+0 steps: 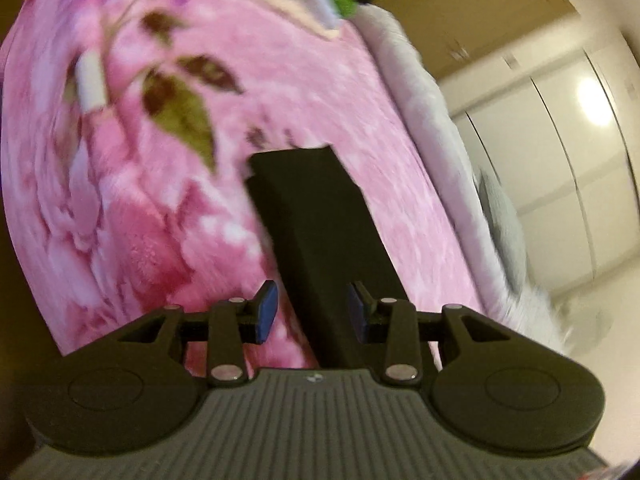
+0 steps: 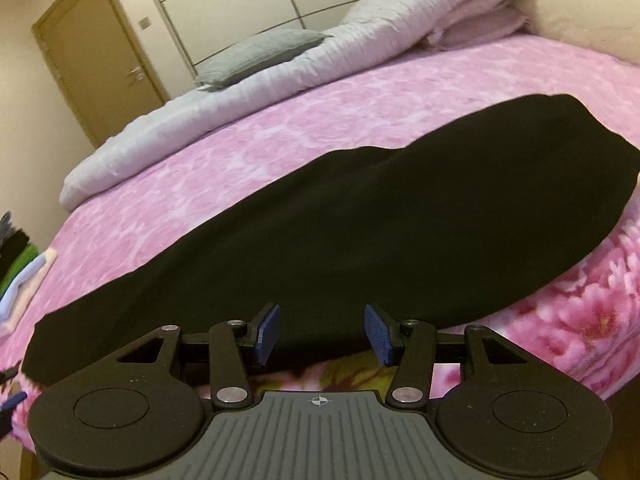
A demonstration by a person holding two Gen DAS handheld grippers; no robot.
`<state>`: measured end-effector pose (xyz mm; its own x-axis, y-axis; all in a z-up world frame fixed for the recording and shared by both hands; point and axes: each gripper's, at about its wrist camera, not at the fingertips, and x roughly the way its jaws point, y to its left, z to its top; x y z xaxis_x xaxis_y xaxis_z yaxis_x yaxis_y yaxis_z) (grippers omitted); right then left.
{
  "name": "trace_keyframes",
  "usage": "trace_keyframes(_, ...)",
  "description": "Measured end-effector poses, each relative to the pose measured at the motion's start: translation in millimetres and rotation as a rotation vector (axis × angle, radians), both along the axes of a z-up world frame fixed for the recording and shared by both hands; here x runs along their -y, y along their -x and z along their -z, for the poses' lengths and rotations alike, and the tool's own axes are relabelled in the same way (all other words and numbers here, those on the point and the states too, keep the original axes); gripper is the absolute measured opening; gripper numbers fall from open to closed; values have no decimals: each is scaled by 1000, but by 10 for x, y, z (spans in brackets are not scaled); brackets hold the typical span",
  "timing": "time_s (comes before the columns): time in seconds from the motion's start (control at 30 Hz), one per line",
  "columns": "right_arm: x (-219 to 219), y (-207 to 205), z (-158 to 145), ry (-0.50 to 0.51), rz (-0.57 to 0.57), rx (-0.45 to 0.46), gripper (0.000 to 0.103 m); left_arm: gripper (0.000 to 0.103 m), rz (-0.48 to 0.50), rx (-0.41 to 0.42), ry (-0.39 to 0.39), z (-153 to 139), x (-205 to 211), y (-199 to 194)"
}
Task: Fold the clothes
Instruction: 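Grasp the trouser end with the left gripper and lift it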
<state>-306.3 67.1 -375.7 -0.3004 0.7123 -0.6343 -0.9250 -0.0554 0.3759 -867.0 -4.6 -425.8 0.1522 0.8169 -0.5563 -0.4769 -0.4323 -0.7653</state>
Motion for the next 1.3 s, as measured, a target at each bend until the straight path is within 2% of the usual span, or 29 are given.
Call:
trace_keyframes(0.13, -94, 26, 44, 27, 8, 5, 51, 33, -43, 71, -15, 177, -83, 76)
trace_keyframes(0.23, -138, 63, 69, 35, 3, 18, 51, 36, -51, 60, -32, 192, -138, 64)
trace_keyframes(0.4, -165, 51, 115, 39, 4, 17, 51, 34, -59, 36, -62, 217, -271, 34)
trace_keyframes(0.47, -174, 36, 126, 38, 9, 12, 51, 30, -52, 3, -64, 200, -319, -13)
trace_keyframes(0.5, -173, 14, 130, 37, 14, 8, 51, 18, -39, -32, -56, 173, -348, -41)
trace_keyframes(0.53, -170, -13, 133, 36, 20, 3, 51, 11, -15, -87, -45, 125, -383, -85)
trace_keyframes(0.6, -168, -68, 139, 35, 31, -5, 51, 8, 46, -224, -48, -24, -449, -224)
trace_keyframes(0.67, -168, -135, 141, 33, 45, -10, 51, 7, 132, -384, -92, -248, -503, -453)
trace_keyframes(0.77, -153, -265, 140, 28, 77, -19, 51, 7, 317, -586, -196, -597, -567, -969)
trace_keyframes(0.87, -134, -408, 122, 17, 112, -32, 51, 7, 542, -726, -306, -817, -607, -1642)
trace_keyframes(0.97, -114, -553, 103, 5, 148, -47, 51, 9, 753, -764, -382, -789, -562, -2353)
trace_keyframes(1.03, -97, -649, 93, -1, 170, -56, 51, 12, 907, -750, -364, -608, -574, -2764)
trace_keyframes(1.1, -79, -732, 91, -2, 188, -65, 51, 17, 1034, -733, -310, -391, -560, -3085)
trace_keyframes(1.23, -72, -822, 59, -15, 202, -87, 51, 20, 1128, -731, -298, -276, -373, -3280)
trace_keyframes(1.3, -68, -860, 38, -27, 203, -100, 51, 21, 1127, -666, -307, -361, -349, -3133)
